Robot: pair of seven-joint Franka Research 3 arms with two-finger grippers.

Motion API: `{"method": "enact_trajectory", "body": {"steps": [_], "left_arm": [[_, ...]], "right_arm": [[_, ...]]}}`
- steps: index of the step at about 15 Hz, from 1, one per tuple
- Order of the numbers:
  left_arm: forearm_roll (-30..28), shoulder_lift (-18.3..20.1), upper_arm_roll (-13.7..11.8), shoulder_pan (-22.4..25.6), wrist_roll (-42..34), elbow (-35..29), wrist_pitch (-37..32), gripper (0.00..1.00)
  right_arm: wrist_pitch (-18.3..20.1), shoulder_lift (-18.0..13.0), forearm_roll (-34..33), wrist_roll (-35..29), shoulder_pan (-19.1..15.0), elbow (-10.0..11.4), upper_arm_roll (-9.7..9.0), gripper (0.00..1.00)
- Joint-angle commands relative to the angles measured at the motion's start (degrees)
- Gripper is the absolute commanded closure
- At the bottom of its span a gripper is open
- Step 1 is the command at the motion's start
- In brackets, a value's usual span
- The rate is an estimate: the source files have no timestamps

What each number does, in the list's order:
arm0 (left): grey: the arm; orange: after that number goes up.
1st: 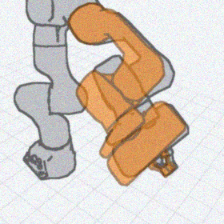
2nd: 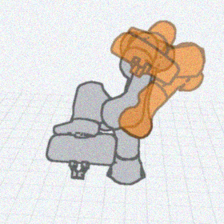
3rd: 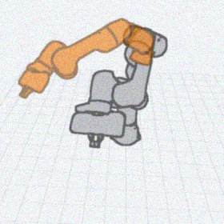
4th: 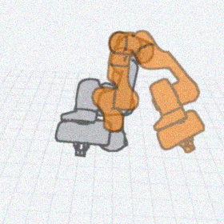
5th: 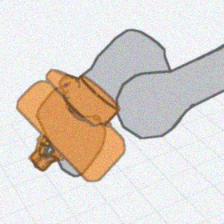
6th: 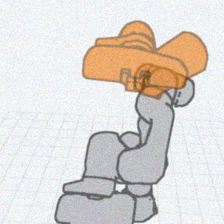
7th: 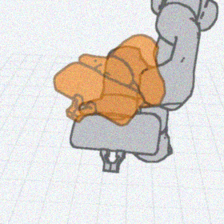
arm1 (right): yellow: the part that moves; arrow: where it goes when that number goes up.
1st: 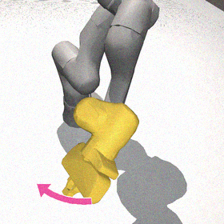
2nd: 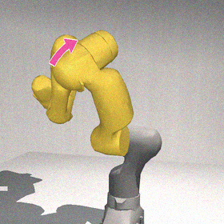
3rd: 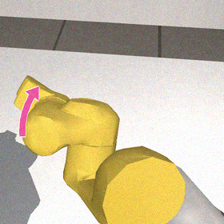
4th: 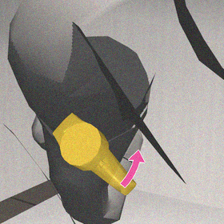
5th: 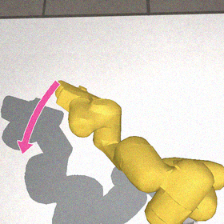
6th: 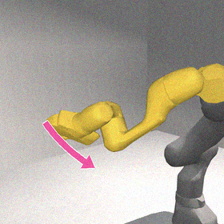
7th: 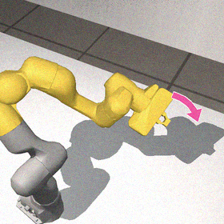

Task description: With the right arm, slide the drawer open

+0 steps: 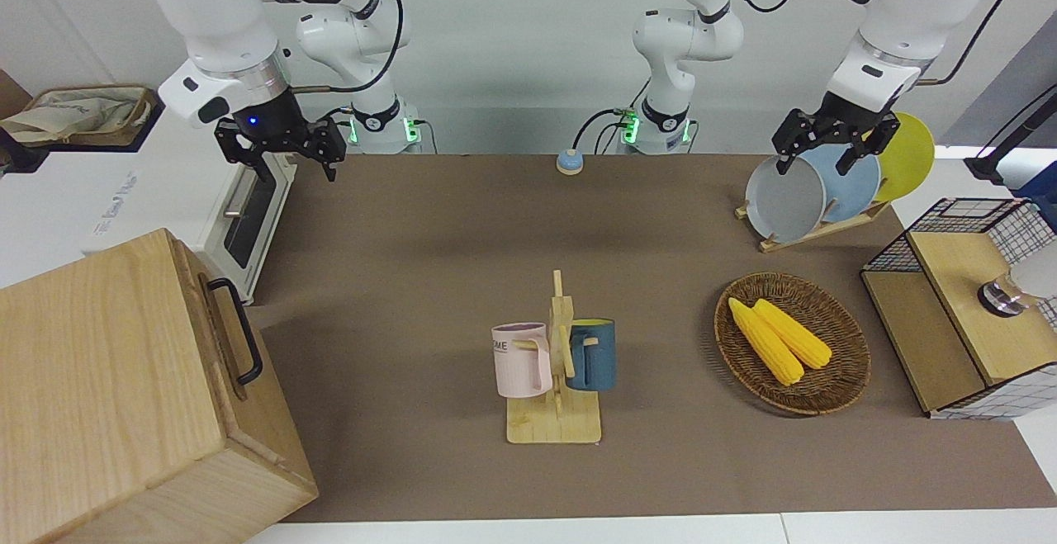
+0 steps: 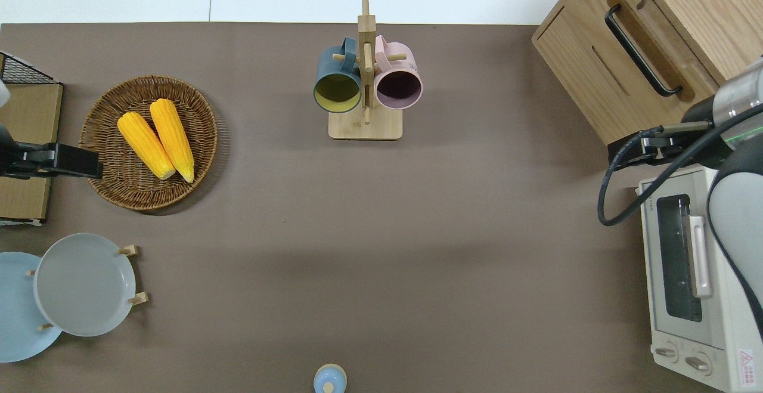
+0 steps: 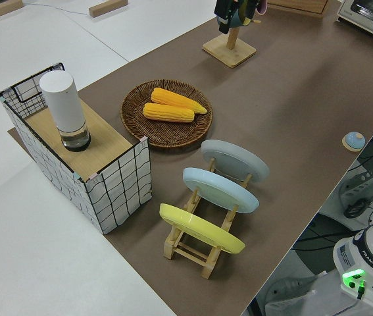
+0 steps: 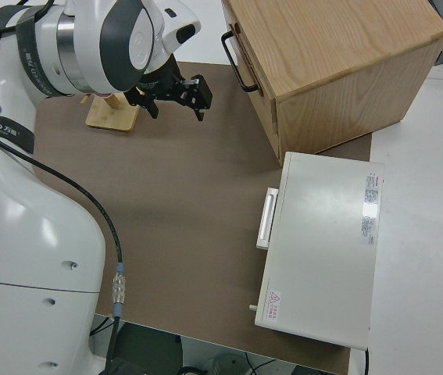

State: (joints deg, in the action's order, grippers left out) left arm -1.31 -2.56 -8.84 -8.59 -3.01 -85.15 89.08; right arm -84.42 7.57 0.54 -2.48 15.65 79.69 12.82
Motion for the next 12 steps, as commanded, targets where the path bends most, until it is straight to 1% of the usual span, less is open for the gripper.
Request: {"method": "enact_trajectory", "body": {"steps": [1,3,7,8,10,12], "left_arm": [[0.9,-0.7,-0.9,-1.0,-0.3,1.1,0.0,0.0],[0.9,-0.7,-0.9,-1.0,-0.3,1.1,0.0,0.0],[0.8,-0.7,-0.9,-1.0,-0.3,1.1,0.0,0.0],[0.8,-0.7,-0.9,-1.0,-0.3,1.1,0.0,0.0],[0.8,-0.7,-0.9,-1.0,-0.3,1.1,0.0,0.0],[0.9,-0.7,-0.9,-1.0,-0.3,1.1,0.0,0.0]], "right_arm": [[1.0,0.2,-0.5,-0.9,0.1,-0.9,-0.08,0.011],[1.1,0.2,-0.6,-0.6,-0.4,-1.7,0.01,0.011],[1.1,0.2,-0.4,-0.3,-0.7,-2.0,-0.08,0.011],[1.1,0.2,-0.7,-0.3,-0.6,-2.2,-0.34,0.011],[1.1,0.2,-1.4,-0.2,0.1,-2.3,-0.08,0.011],[1.1,0.2,-5.7,0.2,0.2,-2.2,-0.87,0.011]]}}
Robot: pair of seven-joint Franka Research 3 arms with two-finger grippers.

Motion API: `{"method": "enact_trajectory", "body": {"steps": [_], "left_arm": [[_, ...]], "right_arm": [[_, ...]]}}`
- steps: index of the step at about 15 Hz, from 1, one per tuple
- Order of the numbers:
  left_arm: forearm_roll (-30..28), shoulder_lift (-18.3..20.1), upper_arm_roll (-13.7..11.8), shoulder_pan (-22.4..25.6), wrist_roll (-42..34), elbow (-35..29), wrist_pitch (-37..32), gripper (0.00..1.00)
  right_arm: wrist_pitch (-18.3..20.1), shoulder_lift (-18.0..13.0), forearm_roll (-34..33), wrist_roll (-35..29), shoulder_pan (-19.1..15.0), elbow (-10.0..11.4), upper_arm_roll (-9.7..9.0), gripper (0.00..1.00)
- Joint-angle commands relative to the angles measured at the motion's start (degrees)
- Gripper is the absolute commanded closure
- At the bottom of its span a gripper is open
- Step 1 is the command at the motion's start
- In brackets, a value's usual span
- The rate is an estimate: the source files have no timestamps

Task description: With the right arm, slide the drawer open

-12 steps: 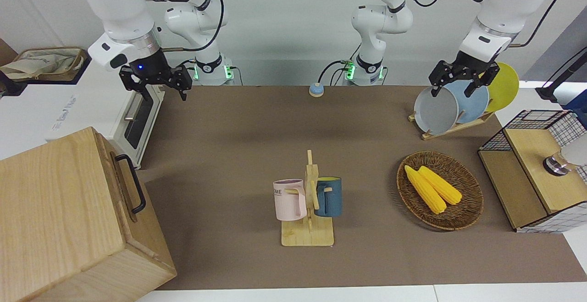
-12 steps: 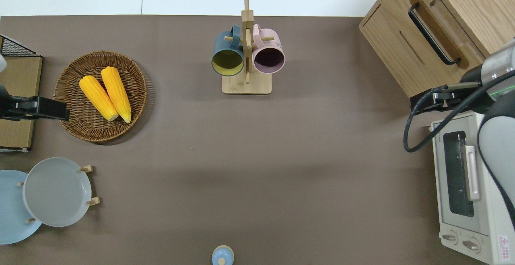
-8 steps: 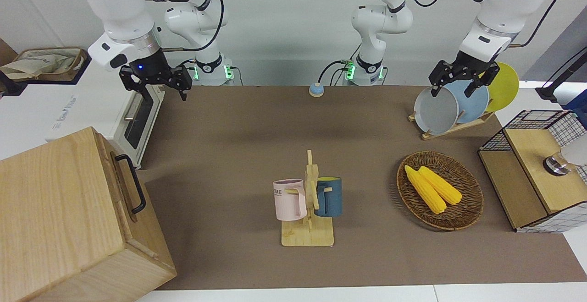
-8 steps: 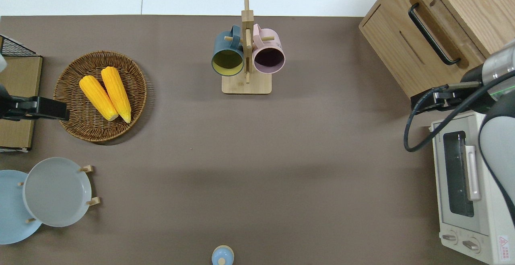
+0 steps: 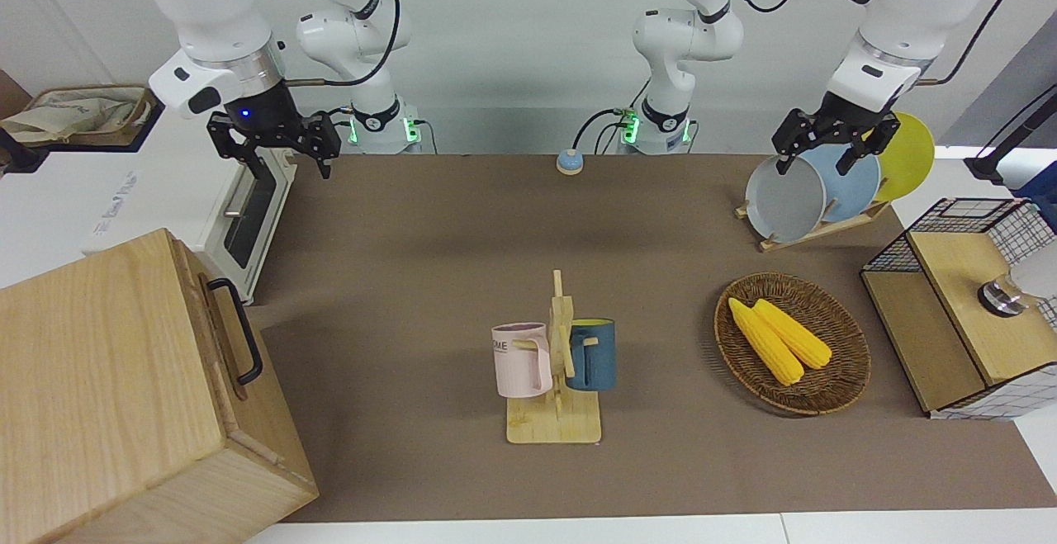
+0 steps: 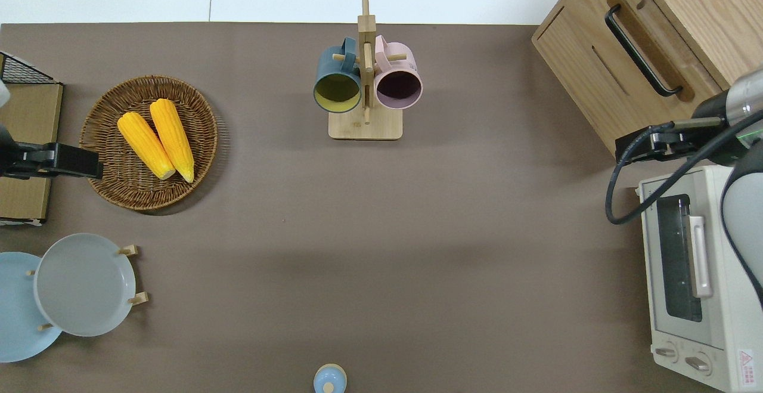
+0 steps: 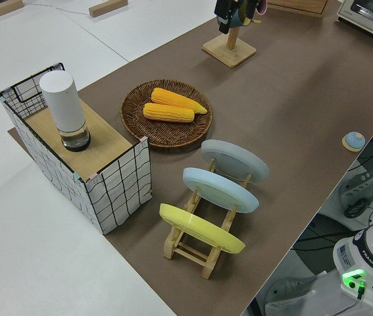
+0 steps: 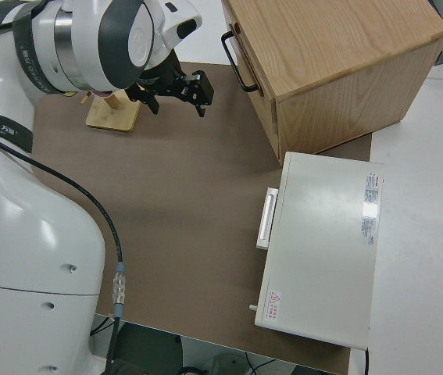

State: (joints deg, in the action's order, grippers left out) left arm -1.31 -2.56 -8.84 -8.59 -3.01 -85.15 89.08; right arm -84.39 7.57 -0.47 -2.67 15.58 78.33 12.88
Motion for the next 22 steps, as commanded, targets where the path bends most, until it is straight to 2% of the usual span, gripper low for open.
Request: {"method": "enact_trajectory", "body": {"steps": [1,4,6,9,11,14,17,19,22], "left_arm": [[0.8,-0.7,-0.9,-1.0,-0.3,1.1,0.0,0.0],[0.8,-0.7,-0.9,-1.0,-0.3,1.1,0.0,0.0],[0.9,-0.7,-0.9,-1.0,-0.3,1.1,0.0,0.0],[0.8,-0.7,-0.9,-1.0,-0.3,1.1,0.0,0.0],[0.9,-0.7,-0.9,-1.0,-0.3,1.1,0.0,0.0],[0.9,-0.7,-0.9,-1.0,-0.3,1.1,0.0,0.0],[0.8,-0.7,-0.9,-1.0,-0.3,1.1,0.0,0.0],[0.8,-0.7,-0.9,-1.0,-0.3,1.1,0.0,0.0],[0.9,-0.7,-0.9,-1.0,-0.3,1.1,0.0,0.0]], "right_arm": [[1.0,0.2,-6.3,1.3,0.3,-0.9,-1.01,0.011],[0.9,0.3,-10.1,5.3,0.4,-1.7,-1.1,0.011],[0.5,0.5,-16.1,7.4,0.4,-1.7,-2.06,0.011],[0.3,2.1,-24.9,8.4,0.5,-1.7,-5.22,0.011],[-0.1,2.7,-32.5,8.4,2.0,-1.7,-7.68,0.011],[-2.1,4.6,-42.5,8.0,2.5,-1.3,-11.37,0.013],[-4.2,6.3,-50.5,7.5,2.6,-0.7,-13.84,0.013],[-4.7,7.5,-54.4,4.5,2.6,0.7,-14.46,0.013],[-9.1,8.8,-59.5,-2.1,2.6,3.9,-14.46,0.013]]}}
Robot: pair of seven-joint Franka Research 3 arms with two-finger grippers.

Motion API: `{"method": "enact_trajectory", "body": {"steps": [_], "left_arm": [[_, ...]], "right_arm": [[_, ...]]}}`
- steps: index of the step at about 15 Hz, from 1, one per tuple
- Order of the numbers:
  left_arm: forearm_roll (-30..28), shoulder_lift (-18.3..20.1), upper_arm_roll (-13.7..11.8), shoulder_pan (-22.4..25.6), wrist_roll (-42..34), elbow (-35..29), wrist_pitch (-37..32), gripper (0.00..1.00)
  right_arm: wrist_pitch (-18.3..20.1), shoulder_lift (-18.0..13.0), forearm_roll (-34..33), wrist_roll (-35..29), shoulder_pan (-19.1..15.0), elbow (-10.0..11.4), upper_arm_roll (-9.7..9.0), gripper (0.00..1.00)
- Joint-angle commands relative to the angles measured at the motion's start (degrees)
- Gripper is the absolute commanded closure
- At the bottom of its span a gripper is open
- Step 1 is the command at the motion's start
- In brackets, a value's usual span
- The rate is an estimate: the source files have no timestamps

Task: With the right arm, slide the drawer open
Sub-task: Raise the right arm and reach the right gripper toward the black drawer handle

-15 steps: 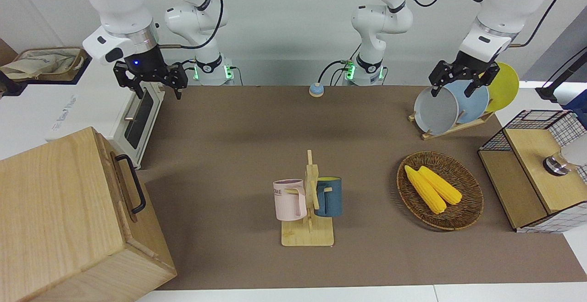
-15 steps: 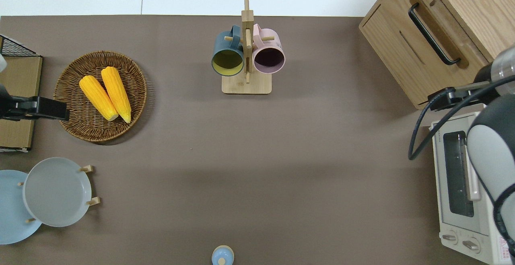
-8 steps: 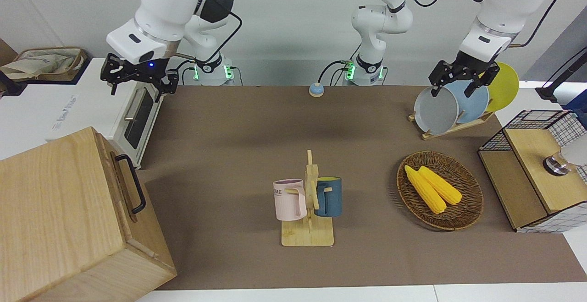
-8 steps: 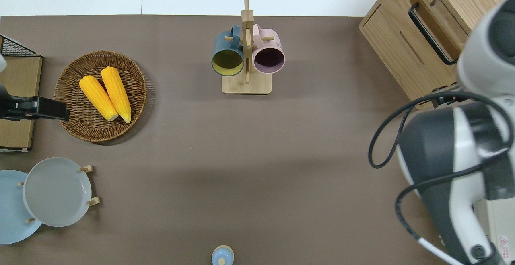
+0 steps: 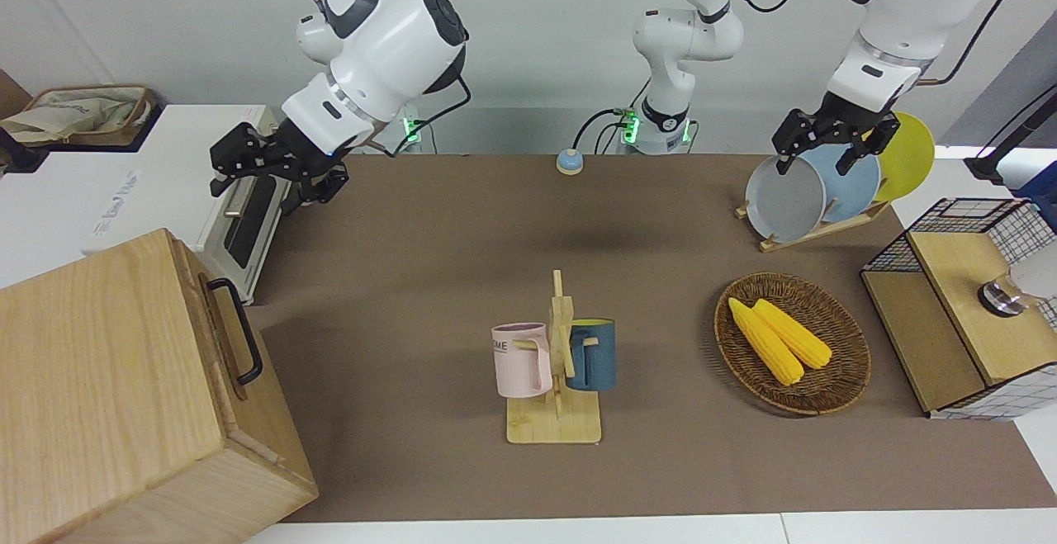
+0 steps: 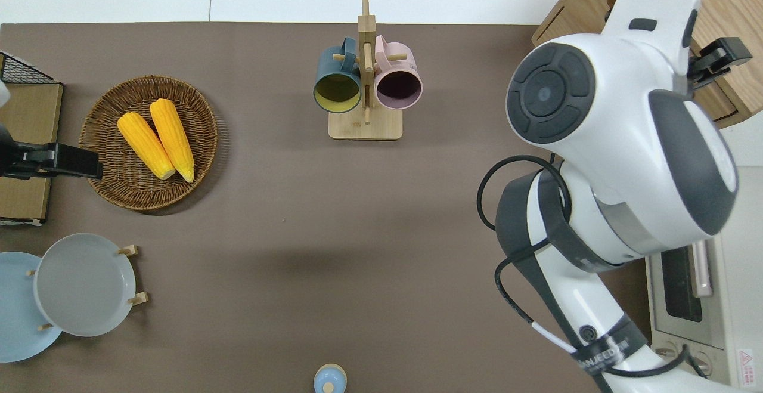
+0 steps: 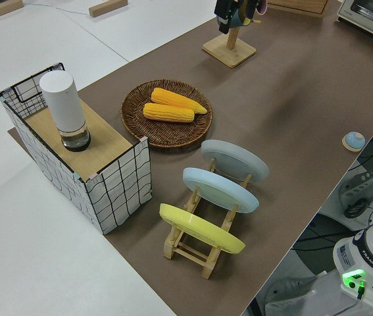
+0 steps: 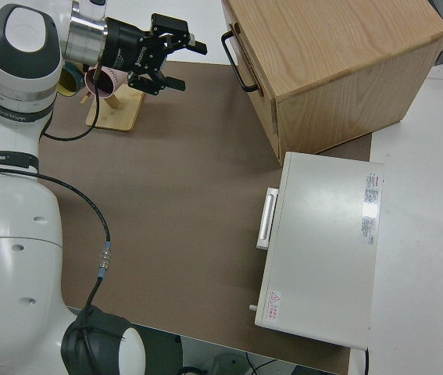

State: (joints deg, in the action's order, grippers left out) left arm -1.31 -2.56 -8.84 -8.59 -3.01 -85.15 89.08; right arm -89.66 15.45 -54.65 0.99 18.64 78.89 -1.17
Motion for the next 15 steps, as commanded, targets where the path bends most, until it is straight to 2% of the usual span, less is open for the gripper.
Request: {"method": "enact_trajectory", "body": {"steps": [1,6,10,13,15], "left_arm": [[0.8,-0.7,-0.9,-1.0,-0.3,1.1,0.0,0.0],[0.8,-0.7,-0.9,-1.0,-0.3,1.1,0.0,0.0],[0.9,-0.7,-0.9,-1.0,-0.3,1.1,0.0,0.0],[0.8,-0.7,-0.9,-1.0,-0.3,1.1,0.0,0.0],[0.8,-0.7,-0.9,-1.0,-0.3,1.1,0.0,0.0]], "right_arm": [[-4.5,1.5,-8.2,-7.7,0.2,4.2,-0.41,0.013],[-5.0,6.8,-19.4,-15.1,1.5,4.9,-0.5,0.013],[-8.8,8.5,-27.7,-21.0,1.0,8.2,-0.5,0.017],[-12.1,10.2,-31.7,-23.4,0.2,8.9,-0.41,0.017],[-13.0,11.4,-35.3,-25.5,-1.0,9.1,-0.41,0.017]]}}
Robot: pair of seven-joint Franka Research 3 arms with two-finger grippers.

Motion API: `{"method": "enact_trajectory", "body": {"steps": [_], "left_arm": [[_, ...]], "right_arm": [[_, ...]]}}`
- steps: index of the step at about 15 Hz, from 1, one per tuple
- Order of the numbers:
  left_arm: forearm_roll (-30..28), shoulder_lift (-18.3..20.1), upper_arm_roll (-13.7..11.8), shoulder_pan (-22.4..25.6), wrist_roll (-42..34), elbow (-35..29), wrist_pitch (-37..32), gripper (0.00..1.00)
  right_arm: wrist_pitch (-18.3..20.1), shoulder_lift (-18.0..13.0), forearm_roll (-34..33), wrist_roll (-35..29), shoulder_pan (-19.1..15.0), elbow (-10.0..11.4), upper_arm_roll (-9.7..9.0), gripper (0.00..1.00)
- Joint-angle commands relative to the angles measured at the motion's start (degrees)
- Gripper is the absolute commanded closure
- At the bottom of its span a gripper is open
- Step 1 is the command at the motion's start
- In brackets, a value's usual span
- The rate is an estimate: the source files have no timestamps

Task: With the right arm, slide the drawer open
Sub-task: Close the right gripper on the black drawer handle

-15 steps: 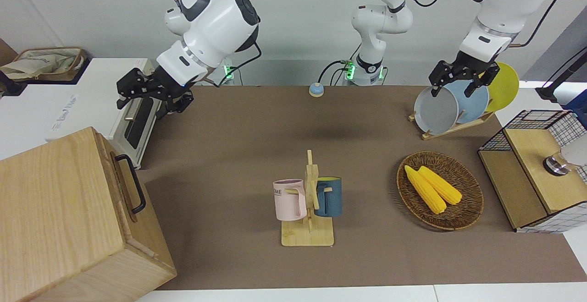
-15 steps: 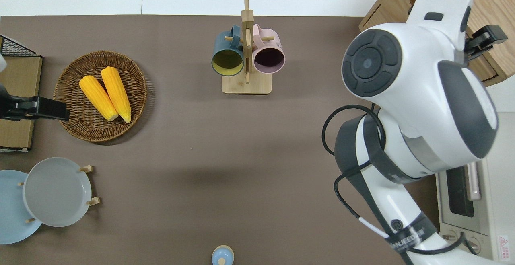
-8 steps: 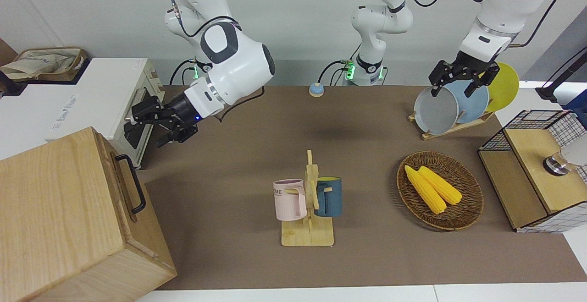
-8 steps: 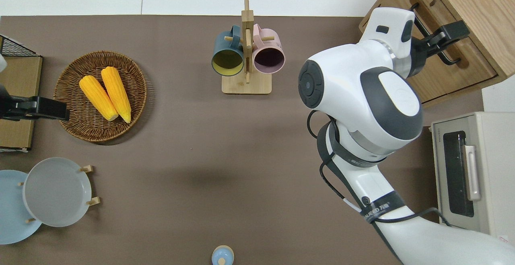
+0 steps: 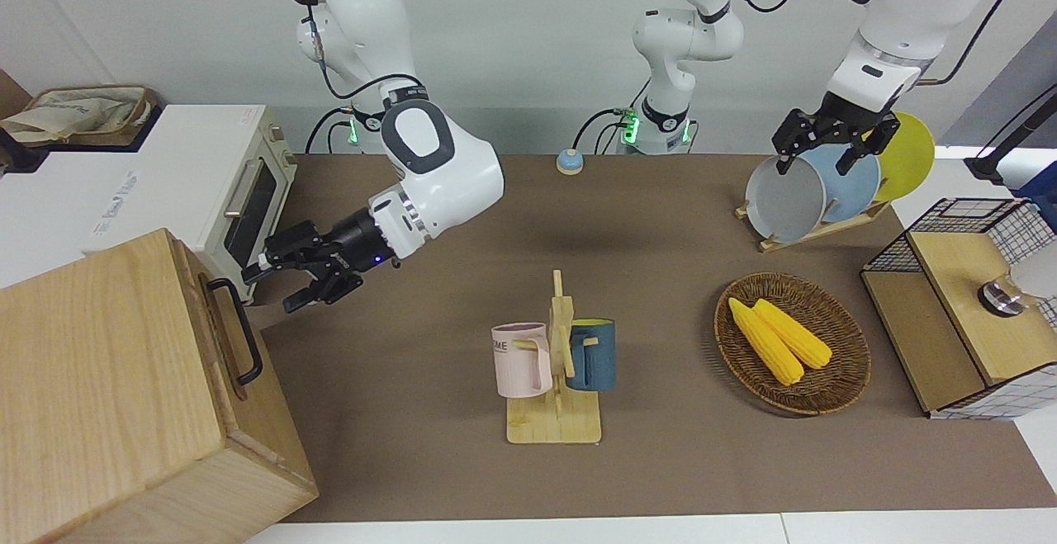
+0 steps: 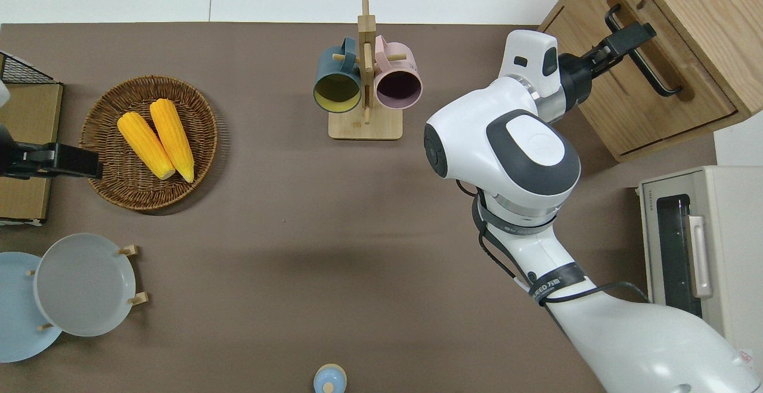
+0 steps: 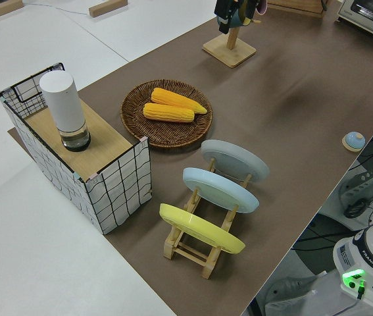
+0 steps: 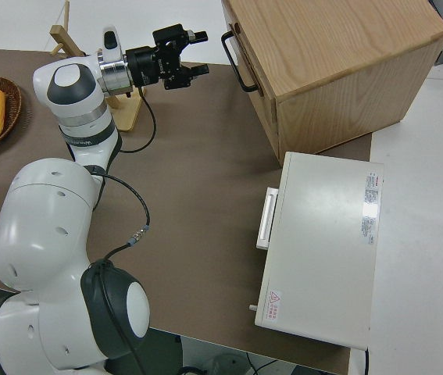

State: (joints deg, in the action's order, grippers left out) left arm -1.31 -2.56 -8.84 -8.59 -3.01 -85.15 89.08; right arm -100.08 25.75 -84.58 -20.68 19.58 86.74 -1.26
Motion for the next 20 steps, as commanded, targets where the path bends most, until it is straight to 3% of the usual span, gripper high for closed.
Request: {"method": "enact_trajectory", "body": {"steps": [1,9,14,20], "left_arm": [[0.8,-0.7,-0.9,-1.0,-0.3,1.1,0.0,0.0],[0.8,-0.7,-0.9,-1.0,-0.3,1.1,0.0,0.0],[0.8,-0.7,-0.9,-1.0,-0.3,1.1,0.0,0.0],[0.9,-0.7,-0.9,-1.0,-0.3,1.1,0.0,0.0]], "right_arm": [[-3.2,1.6,-6.9,-4.7,-2.2,1.6,-0.33,0.017],[-3.9,3.9,-14.5,-6.6,-3.6,3.1,-0.24,0.021],[-2.9,4.2,-17.0,-10.1,-3.8,5.6,-0.24,0.032],[-1.6,4.2,-18.0,-10.7,-3.9,6.4,-0.24,0.159]]}}
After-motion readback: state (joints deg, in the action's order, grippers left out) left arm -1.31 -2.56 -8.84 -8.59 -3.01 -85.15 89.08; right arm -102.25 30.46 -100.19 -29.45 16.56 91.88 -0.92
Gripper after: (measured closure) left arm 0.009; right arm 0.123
